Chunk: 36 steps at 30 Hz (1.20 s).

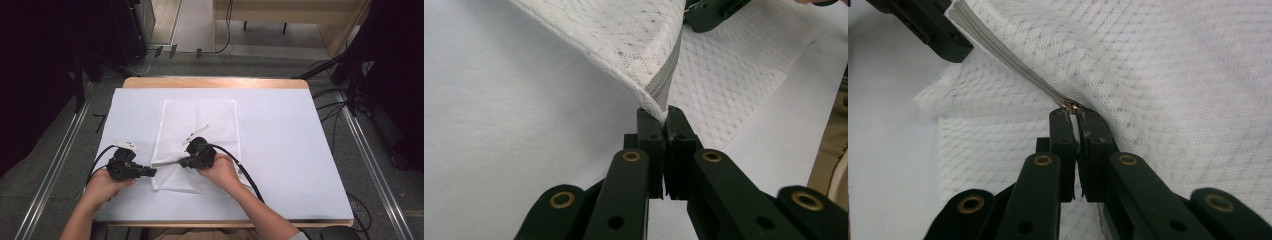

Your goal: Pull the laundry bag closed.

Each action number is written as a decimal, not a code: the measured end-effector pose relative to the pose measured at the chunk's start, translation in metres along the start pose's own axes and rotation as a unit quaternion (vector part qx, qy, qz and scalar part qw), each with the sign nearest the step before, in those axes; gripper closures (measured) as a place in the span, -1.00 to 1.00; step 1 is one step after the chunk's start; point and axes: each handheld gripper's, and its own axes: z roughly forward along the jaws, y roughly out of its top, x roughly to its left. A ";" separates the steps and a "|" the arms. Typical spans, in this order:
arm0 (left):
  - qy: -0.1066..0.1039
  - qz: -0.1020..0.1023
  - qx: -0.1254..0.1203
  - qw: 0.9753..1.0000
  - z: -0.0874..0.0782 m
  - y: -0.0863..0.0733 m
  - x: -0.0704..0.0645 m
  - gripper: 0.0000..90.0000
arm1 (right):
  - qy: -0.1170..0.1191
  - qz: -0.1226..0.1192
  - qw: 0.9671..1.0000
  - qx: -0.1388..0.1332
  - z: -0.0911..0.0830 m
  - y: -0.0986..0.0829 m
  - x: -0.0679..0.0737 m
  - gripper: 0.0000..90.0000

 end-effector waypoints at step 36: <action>0.005 0.002 0.013 1.000 0.001 0.000 -0.002 0.97 | -0.015 0.020 1.000 0.007 -0.024 -0.023 -0.020 0.96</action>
